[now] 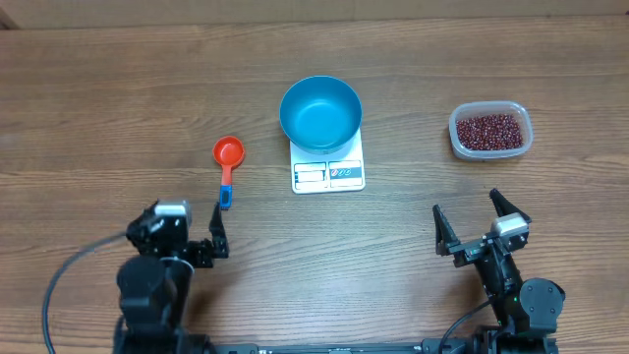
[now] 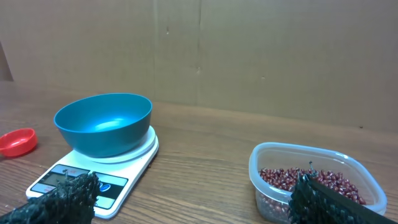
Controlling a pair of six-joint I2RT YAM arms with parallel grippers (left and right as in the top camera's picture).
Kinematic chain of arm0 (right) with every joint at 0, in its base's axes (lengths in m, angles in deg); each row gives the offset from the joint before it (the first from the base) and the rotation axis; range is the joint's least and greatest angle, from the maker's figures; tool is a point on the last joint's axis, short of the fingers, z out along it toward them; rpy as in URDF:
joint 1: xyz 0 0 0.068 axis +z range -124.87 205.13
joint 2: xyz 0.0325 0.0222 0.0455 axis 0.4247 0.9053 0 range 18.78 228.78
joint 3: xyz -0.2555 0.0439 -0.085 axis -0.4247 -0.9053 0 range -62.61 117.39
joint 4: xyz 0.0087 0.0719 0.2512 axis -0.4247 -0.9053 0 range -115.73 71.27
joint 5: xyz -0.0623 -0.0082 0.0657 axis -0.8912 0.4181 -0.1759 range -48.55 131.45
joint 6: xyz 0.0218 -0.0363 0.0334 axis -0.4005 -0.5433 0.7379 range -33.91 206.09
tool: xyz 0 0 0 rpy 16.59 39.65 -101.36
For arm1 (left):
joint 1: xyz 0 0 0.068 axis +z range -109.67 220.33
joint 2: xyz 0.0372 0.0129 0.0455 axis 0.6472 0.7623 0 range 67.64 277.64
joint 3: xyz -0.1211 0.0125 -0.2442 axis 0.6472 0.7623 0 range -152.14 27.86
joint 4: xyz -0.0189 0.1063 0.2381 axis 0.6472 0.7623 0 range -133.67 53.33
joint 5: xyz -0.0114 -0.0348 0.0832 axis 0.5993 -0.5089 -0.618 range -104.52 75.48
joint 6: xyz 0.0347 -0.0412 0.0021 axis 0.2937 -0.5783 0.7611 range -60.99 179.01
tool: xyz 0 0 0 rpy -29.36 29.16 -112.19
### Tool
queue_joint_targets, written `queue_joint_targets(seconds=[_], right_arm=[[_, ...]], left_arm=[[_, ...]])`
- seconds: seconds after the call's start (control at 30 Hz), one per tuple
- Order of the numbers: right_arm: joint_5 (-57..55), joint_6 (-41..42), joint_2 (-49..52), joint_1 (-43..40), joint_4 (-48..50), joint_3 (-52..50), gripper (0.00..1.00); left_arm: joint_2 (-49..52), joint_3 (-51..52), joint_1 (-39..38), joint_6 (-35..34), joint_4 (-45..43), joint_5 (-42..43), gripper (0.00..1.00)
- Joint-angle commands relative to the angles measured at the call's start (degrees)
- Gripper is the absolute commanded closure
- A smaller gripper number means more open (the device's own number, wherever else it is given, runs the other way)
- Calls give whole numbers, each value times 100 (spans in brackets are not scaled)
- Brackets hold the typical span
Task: Scoop item into bowl and weigh 150g on scale
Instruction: 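Move the left gripper forward over the red scoop's handle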
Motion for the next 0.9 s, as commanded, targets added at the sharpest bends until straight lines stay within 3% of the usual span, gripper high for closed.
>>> queue_joint_targets(seconds=[0.0,0.37,0.87], right_arm=[[-55,15,-61,33,26,-61,0],[-55,13,-61,33,28,-61,0],[-55,15,-61,33,28,-61,0]], left_arm=[[704,-741,31,109,249,46,0],[2474,-2234,31,109,1132,105,0],[2798,-2337,31,109,1178,256,0]])
